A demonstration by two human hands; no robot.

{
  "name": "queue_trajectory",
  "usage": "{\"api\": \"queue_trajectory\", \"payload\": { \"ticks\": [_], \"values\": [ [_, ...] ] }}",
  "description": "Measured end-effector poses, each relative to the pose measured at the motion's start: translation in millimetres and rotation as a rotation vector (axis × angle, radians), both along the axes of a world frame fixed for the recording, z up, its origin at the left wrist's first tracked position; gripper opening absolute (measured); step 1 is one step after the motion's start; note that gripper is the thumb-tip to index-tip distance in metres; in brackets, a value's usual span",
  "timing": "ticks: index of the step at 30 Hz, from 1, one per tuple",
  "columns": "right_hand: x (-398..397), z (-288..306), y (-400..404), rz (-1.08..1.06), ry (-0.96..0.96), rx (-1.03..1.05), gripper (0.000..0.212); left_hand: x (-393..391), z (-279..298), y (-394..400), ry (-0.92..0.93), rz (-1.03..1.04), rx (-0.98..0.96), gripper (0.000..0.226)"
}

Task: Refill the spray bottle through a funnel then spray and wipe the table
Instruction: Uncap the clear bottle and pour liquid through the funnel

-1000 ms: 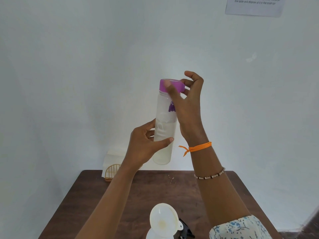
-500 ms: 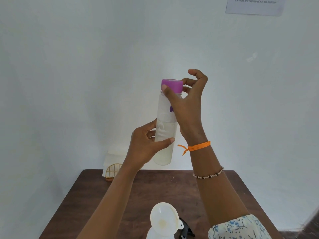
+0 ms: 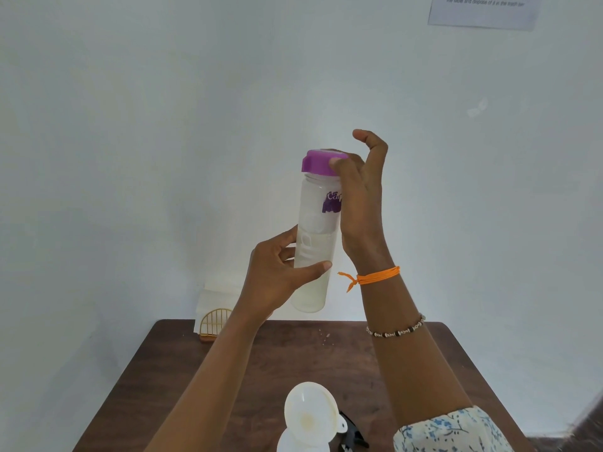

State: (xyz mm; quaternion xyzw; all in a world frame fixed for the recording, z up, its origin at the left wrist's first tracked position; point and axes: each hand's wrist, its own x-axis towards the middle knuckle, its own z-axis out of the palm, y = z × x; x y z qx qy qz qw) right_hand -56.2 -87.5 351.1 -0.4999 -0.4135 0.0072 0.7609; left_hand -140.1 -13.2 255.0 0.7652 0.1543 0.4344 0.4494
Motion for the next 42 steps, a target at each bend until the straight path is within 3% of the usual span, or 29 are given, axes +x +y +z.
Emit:
{"api": "queue_trajectory", "payload": {
  "ticks": [5,11,13,18,23,27,30,38,42],
  "values": [
    [-4,1,4,-0.146,-0.102,-0.056,0.071,1,-4,2,0.005,0.004,-0.016,0.054],
    [-1,0,1,-0.028,-0.022,-0.045,0.052,1,-6,2,0.007,0.004,-0.036,0.052],
    [-3,0,1,-0.01,-0.011,-0.039,0.052,2,-6,2,0.009,0.005,-0.034,0.051],
    [-7,0,5,-0.191,-0.123,-0.043,0.063,3,-7,3,0.022,0.012,-0.024,0.056],
    [2,0,2,-0.025,-0.007,0.007,0.053,3,-7,2,0.022,0.007,-0.041,0.054],
    [1,0,5,-0.148,-0.105,-0.068,0.067,3,-7,0,0.02,0.006,-0.053,0.055],
    [4,1,4,-0.167,-0.094,-0.072,0.065,4,-7,0,0.027,0.011,-0.066,0.058],
    [7,3,-3,0.051,0.004,-0.036,0.04,1,-8,0,0.03,0.0,-0.084,0.063],
    [12,0,-5,0.235,0.173,0.058,0.028,1,-9,-1,0.034,-0.004,-0.07,0.063]
  ]
}}
